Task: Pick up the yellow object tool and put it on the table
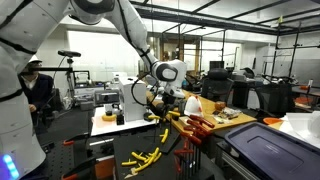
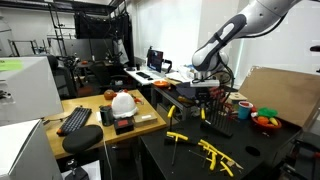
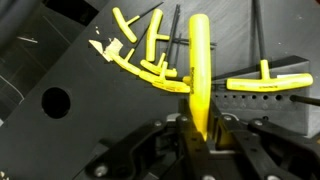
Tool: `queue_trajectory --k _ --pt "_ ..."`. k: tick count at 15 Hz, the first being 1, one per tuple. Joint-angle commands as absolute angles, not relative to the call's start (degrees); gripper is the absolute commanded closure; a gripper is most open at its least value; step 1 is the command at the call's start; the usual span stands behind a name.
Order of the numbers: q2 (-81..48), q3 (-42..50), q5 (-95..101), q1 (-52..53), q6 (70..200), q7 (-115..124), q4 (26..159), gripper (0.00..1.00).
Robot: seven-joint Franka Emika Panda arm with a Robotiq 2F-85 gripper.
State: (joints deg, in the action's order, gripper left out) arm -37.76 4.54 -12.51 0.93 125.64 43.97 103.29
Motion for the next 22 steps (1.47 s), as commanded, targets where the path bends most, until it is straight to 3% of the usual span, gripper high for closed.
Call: queue_trajectory --k 1,7,22 --pt "-36.48 5.2 -8.9 2.85 121.19 42.9 105.64 0.95" --pt "-42.02 6.22 -1.28 5.77 112.68 44.4 102.98 0.95" --pt "-62.25 12.2 2.77 6.14 118.51 53.32 83.27 0.95"
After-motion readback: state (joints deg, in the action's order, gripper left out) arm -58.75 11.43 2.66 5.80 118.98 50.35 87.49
